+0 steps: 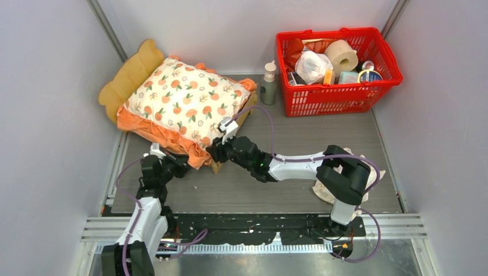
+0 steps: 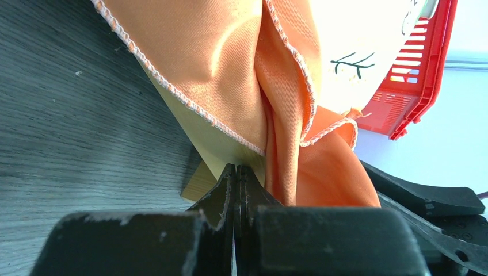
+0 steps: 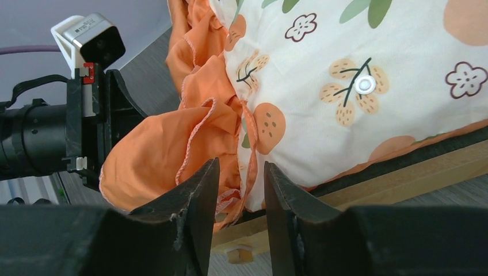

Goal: Set up the pet bed
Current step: Tie the ropes to the bed frame.

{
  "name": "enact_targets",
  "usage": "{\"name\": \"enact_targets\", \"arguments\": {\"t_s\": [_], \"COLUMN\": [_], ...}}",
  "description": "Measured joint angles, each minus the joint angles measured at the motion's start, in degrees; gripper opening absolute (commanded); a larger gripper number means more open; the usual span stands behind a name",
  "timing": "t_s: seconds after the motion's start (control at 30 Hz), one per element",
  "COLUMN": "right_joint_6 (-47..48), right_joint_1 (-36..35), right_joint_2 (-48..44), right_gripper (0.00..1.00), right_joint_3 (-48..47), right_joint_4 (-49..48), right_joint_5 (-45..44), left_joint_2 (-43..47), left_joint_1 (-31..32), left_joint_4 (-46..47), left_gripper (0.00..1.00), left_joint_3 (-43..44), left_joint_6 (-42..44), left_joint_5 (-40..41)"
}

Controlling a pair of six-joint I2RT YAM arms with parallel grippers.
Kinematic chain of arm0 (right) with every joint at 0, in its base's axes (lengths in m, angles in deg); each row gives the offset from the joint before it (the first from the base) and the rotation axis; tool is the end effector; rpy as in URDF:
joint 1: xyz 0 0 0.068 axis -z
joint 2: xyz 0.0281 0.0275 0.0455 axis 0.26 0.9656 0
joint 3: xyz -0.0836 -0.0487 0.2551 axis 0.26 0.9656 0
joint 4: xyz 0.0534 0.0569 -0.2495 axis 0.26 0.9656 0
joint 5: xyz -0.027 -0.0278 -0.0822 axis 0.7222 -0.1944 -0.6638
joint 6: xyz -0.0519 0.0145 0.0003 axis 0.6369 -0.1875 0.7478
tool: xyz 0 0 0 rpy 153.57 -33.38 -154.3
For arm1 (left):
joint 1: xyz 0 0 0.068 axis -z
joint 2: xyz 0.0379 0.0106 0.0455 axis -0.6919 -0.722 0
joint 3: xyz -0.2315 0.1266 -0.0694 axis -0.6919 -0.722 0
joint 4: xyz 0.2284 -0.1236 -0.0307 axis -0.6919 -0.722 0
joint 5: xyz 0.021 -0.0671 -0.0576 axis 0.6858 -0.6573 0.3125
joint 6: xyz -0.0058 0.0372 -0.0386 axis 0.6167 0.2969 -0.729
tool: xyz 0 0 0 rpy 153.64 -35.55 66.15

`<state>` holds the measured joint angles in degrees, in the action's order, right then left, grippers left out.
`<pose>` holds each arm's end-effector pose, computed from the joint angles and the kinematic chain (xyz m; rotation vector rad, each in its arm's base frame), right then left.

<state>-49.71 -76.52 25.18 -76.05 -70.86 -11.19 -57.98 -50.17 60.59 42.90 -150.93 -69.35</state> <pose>0.1924 0.3404 0.2257 -0.5629 1.7267 0.8329 0.1551 -0.0003 0.1514 -0.9754 1.9379 -1.1472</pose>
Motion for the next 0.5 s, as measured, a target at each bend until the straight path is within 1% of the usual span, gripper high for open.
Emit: {"name": "enact_targets", "arguments": {"t_s": [0.2,0.5], "right_joint_6": [0.5,2.89], "right_joint_1": [-0.07,-0.07], "right_joint_2": [3.76,5.57], "right_gripper": [0.42,0.42], "right_joint_3": [-2.93,-5.11], "right_joint_4": [1.36,3.41], "right_joint_5": [0.55,-1.38], "left_joint_2": [0.52,2.29], "left_joint_1": [0.0,0.0], "left_joint_4": [-0.31,-0.9], "left_gripper": [0.0,0.0], "left_joint_3": [0.0,0.0], "left_joint_6": [0.0,0.04], "left_joint_5": [0.26,0.59]}}
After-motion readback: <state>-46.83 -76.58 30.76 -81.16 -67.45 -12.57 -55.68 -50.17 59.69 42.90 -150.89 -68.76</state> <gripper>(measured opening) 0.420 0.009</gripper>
